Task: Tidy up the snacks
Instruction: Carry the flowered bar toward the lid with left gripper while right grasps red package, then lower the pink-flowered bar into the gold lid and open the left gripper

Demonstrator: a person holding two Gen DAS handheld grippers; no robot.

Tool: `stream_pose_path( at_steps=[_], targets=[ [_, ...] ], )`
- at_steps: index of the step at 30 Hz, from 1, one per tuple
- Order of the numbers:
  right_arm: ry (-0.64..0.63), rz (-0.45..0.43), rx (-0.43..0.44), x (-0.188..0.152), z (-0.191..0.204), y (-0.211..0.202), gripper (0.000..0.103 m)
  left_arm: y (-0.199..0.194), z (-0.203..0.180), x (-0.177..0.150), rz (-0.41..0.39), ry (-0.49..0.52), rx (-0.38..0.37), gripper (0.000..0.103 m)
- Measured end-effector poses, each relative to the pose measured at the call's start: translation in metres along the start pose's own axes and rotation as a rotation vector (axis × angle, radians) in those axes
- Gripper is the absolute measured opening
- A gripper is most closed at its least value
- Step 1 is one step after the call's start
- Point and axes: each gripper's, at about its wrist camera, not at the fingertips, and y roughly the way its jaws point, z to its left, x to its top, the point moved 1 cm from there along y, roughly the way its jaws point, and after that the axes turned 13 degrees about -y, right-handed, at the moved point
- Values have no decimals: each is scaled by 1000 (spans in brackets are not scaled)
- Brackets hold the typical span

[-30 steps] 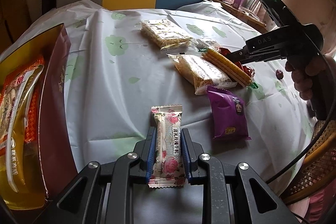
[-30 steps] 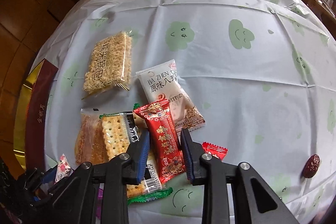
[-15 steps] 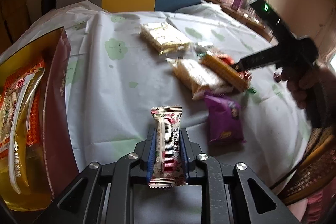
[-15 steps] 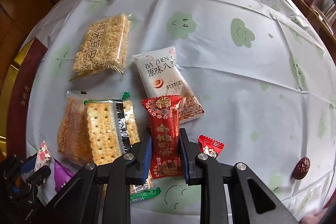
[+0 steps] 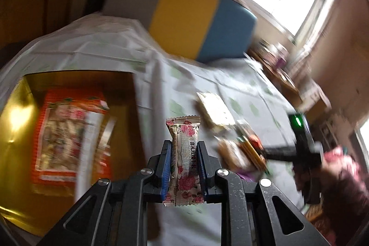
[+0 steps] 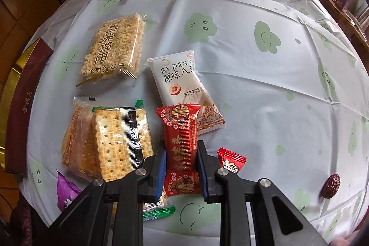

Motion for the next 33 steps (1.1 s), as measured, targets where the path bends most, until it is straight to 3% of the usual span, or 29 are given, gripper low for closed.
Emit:
stream_pose_path(
  at_steps=[6,17,20,27,33],
  targets=[
    [-22,2,-19,0,8,-1,24,17,45,40,4,-127,72,21],
    [-33,2,-25,0,14,-3,24,75,65,76,38,-193,151,24],
    [-37,3,-27,1,14,-2,24,80,69,76,46,-202,172,29],
    [-40,6,-27,1,12,-1,24,68,67,64,33,-173,195,30],
    [-42,5,-27,2,11,-1,24,48,48,39,4,-76,263,30]
  ],
)
